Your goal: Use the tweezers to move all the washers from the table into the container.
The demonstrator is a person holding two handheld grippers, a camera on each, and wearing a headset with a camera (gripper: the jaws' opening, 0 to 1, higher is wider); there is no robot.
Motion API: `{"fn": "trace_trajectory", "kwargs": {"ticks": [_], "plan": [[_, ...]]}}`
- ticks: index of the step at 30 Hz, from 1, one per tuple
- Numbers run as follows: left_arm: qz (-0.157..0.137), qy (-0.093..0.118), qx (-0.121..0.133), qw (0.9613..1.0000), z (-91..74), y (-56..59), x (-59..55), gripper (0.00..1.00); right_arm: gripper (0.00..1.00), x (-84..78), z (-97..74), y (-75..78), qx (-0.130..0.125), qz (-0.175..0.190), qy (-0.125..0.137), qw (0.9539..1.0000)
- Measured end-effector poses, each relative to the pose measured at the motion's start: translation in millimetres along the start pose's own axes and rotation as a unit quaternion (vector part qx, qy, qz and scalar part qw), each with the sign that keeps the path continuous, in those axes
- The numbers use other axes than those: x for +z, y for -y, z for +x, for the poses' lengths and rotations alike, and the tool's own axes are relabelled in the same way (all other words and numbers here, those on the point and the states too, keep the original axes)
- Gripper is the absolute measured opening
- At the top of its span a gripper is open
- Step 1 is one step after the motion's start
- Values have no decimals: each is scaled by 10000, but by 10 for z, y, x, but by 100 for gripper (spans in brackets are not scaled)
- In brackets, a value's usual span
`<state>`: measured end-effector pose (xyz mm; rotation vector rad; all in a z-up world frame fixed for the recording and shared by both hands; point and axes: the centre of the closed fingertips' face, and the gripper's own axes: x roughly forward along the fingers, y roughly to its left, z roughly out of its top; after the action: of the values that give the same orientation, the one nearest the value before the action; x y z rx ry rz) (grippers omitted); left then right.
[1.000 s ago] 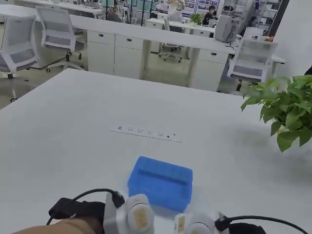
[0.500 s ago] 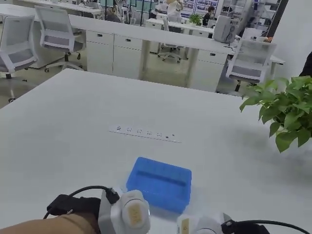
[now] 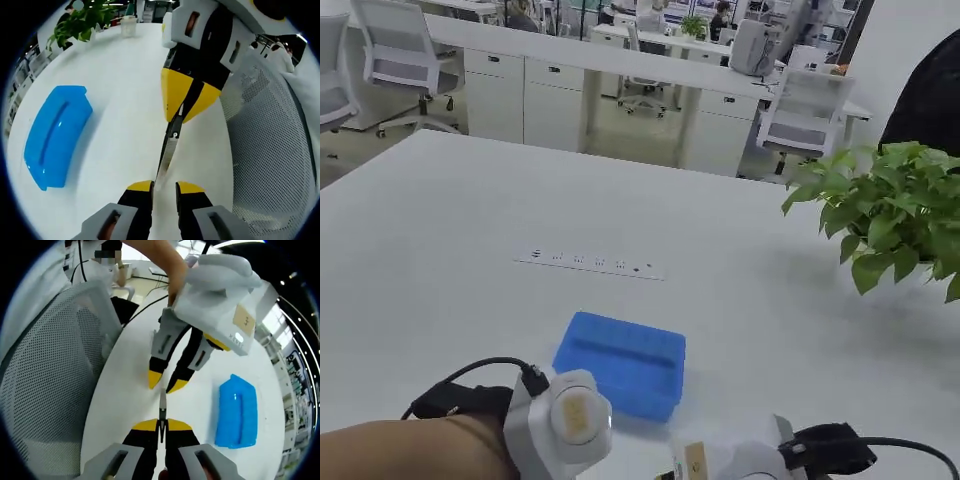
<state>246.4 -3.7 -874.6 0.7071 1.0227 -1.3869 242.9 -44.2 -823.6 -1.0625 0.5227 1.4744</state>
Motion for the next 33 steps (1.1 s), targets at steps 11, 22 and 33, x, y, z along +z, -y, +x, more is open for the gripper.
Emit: {"fn": "trace_trajectory", "kwargs": {"ticks": [11,22,33], "plan": [[260,424,75,9987,27,14,218,18,0,91,-97,-92,156,-324,97,9993],[433,366,-306,9979,183,217,214,6,0,40,-73,-134,92,-526,46,9986],[222,226,14,9995,74,79,153,3,0,-176,80,-47,-539,174,-116,9983]]}}
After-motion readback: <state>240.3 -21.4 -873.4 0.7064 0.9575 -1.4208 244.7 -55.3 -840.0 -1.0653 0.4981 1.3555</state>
